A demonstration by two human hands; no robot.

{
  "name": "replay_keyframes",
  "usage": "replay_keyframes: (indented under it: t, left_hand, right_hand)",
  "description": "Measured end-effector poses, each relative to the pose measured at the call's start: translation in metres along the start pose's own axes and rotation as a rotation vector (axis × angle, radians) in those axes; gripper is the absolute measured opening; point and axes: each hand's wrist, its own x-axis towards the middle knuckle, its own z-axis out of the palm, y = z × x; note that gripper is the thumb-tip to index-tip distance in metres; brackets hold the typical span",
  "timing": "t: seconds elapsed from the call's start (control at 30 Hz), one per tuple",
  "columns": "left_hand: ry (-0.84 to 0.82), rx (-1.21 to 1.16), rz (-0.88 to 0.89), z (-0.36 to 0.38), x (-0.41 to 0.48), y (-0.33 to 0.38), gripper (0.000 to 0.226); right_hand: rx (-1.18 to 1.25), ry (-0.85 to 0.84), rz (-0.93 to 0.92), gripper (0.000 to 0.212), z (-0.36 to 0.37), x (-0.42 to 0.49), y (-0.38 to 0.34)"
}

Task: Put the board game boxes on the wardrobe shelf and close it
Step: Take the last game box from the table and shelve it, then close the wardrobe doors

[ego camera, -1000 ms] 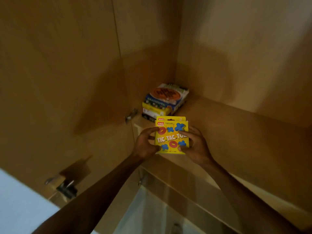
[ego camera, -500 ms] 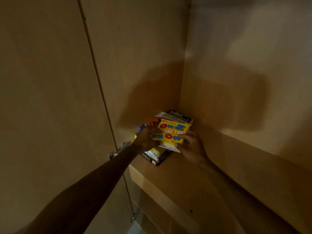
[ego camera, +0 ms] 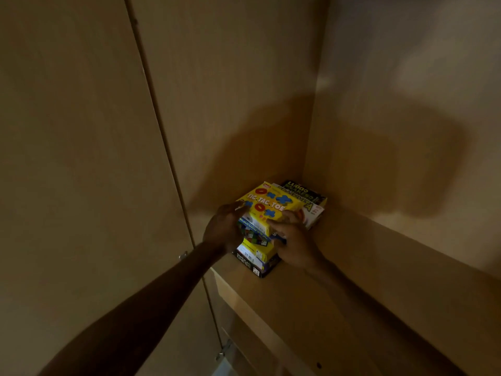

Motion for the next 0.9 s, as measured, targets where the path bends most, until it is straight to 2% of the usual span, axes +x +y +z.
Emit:
replay_keyframes:
  t: [0.23, 0.33, 0.43, 0.57, 0.73, 0.9]
  left_hand:
    - [-0.089, 0.047, -0.078, 0.001, 0.0, -0.007, 0.068]
    - [-0.108, -0.009, -0.126, 0.002, -0.002, -0.013, 0.063]
    - [-0.053, -0.199, -0.233, 0.003, -0.011, -0.011, 0.055]
    - [0.076, -0.52, -0.388, 0.011, -0.041, -0.002, 0.044]
    - [0.095, -0.785, -0.386, 0.014, -0.099, 0.016, 0.034]
    - [-0.034, -0.865, -0.357, 0.011, -0.175, 0.023, 0.031]
  right_hand:
    - [-0.004, -0.048, 0.025, 0.054, 0.001, 0.009, -0.004]
    - [-0.008, -0.056, 0.022, 0.054, 0.001, 0.011, -0.005]
    - [0.031, -0.017, 0.004, 0.052, 0.0, 0.006, -0.007]
    - [0.13, 0.23, -0.024, 0.04, -0.001, -0.02, -0.009]
    - [0.26, 0.334, 0.157, 0.042, 0.003, -0.091, -0.014]
    - [0.303, 0.388, 0.355, 0.039, 0.031, -0.177, -0.031]
